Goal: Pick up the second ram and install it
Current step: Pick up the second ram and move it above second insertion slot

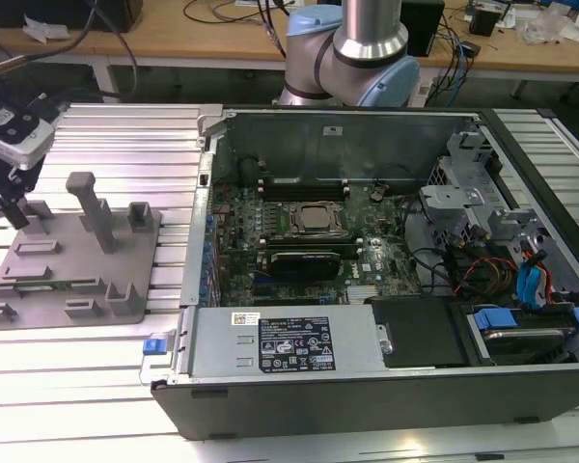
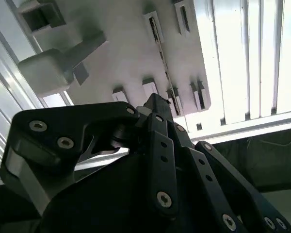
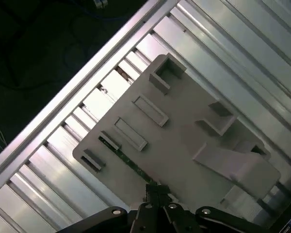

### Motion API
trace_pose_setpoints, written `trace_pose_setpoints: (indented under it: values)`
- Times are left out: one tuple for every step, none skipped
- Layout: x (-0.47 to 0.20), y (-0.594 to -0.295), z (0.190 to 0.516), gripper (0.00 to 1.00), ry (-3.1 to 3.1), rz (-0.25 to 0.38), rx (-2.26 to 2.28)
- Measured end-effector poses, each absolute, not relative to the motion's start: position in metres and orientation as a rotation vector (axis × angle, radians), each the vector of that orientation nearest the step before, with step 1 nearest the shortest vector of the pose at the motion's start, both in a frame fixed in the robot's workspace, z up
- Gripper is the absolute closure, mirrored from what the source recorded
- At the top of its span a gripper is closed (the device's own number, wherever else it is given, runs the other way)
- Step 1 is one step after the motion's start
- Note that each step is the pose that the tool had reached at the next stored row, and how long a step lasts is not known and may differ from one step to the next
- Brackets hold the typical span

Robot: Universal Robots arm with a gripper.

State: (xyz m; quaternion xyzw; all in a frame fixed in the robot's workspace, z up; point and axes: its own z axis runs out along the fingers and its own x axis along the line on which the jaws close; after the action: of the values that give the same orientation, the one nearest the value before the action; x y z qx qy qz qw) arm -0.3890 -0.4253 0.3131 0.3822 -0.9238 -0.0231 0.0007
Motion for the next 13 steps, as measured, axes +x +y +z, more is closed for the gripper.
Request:
trace_pose_setpoints:
  values:
    - [-0.389,-0.4253,0.3127,0.92,-2.884,-0.072,1.239]
    - [-0.389,-0.4253,0.3123,0.92,-2.858,-0.072,1.295]
    - [-0.389,-0.4253,0.3117,0.92,-2.829,-0.072,1.355]
    - [-0.389,-0.4253,0.3112,0.92,-2.799,-0.072,1.413]
    - [-0.389,-0.4253,0.3107,0.92,-2.769,-0.072,1.47]
    - [-0.389,-0.4253,0.3105,0.92,-2.755,-0.072,1.495]
    - [-0.389,-0.4253,0.3103,0.92,-2.741,-0.072,1.52]
    - [-0.389,-0.4253,0.3098,0.92,-2.708,-0.071,1.576]
    - [-0.389,-0.4253,0.3094,0.92,-2.682,-0.071,1.618]
    - [-0.389,-0.4253,0.3089,0.92,-2.646,-0.071,1.675]
    - [-0.389,-0.4253,0.3085,0.92,-2.62,-0.071,1.715]
    - [-0.389,-0.4253,0.3081,0.92,-2.587,-0.07,1.762]
    - [-0.389,-0.4253,0.3076,0.92,-2.552,-0.07,1.81]
